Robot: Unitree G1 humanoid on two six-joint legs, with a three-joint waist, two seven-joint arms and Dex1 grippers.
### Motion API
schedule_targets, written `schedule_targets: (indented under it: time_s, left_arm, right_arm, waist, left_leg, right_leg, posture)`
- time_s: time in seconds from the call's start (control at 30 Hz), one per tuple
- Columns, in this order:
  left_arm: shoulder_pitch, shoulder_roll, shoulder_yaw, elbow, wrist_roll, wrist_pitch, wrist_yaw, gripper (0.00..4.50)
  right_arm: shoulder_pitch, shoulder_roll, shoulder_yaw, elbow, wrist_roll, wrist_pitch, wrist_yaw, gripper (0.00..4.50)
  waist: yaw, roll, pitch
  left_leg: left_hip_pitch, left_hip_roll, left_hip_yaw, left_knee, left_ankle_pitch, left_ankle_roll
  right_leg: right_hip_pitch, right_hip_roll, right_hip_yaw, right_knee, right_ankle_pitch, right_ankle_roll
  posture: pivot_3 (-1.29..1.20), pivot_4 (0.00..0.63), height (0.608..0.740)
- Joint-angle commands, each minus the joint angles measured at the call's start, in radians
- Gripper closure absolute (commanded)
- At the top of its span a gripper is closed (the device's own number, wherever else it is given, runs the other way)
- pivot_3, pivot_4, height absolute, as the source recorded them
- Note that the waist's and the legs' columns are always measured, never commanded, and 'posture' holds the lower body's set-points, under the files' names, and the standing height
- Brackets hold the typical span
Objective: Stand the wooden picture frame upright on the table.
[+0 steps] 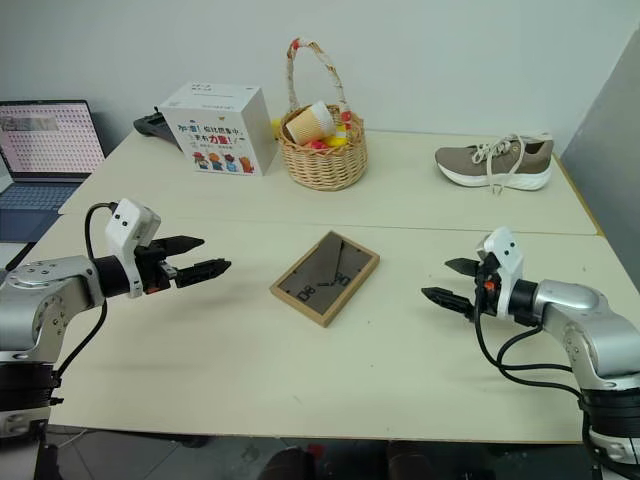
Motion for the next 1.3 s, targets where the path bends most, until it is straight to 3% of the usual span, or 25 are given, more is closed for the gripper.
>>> schedule_targets:
  time_s: [0.03,0.23,0.47,0.57,0.83,1.3]
  left_arm:
    - [-0.054,-0.053,-0.059,0.06,0.08,-0.078,0.062,1.21]
    - [-0.113,-0.174,-0.115,0.151,0.14,-0.146,0.128,2.51]
    - [-0.149,-0.253,-0.171,0.208,0.192,-0.193,0.13,4.05]
    - [-0.152,-0.284,-0.193,0.221,0.203,-0.2,0.129,4.49]
    - [-0.119,-0.337,-0.243,0.161,0.206,-0.137,0.118,4.49]
    - [0.038,-0.313,-0.213,-0.149,0.151,0.034,0.138,4.49]
  right_arm:
    - [-0.038,0.088,0.067,0.006,-0.056,-0.014,-0.104,1.36]
    - [-0.108,0.231,0.105,0.122,-0.187,-0.08,-0.299,2.89]
    - [-0.12,0.35,0.178,0.179,-0.263,-0.124,-0.362,4.5]
    - [-0.142,0.392,0.193,0.213,-0.276,-0.133,-0.379,4.5]
    - [-0.201,0.475,0.226,0.322,-0.321,-0.181,-0.389,4.5]
    - [-0.19,0.504,0.245,0.309,-0.328,-0.181,-0.343,4.5]
  waist:
    - [0.0,0.0,0.0]
    - [0.001,0.0,0.0]
    - [0.0,0.0,0.0]
    - [-0.001,0.0,-0.001]
    - [-0.001,0.0,-0.001]
    - [-0.001,0.0,-0.001]
  left_leg:
    - [0.0,0.0,0.0,0.0,0.0,0.0]
    - [-0.003,0.0,0.0,0.001,0.0,0.0]
    - [-0.003,0.0,0.0,0.001,0.0,0.0]
    - [-0.003,0.0,0.0,0.001,0.0,0.0]
    - [-0.003,0.0,-0.001,0.001,0.0,0.0]
    - [-0.003,0.0,-0.003,0.001,0.0,0.0]
  right_leg:
    - [0.0,0.0,0.0,0.0,0.0,0.0]
    - [-0.002,0.0,0.0,0.001,0.0,0.0]
    - [-0.002,-0.001,0.0,0.001,0.0,0.0]
    - [-0.003,0.0,0.0,0.002,0.0,0.0]
    - [-0.003,-0.001,0.0,0.002,0.0,0.0]
    - [-0.003,-0.001,0.0,0.003,0.0,0.0]
  posture:
    - [0.0,0.15,0.74]
    - [0.0,0.15,0.74]
    - [0.0,0.15,0.74]
    - [0.0,0.15,0.74]
    - [0.0,0.15,0.74]
    - [0.0,0.15,0.74]
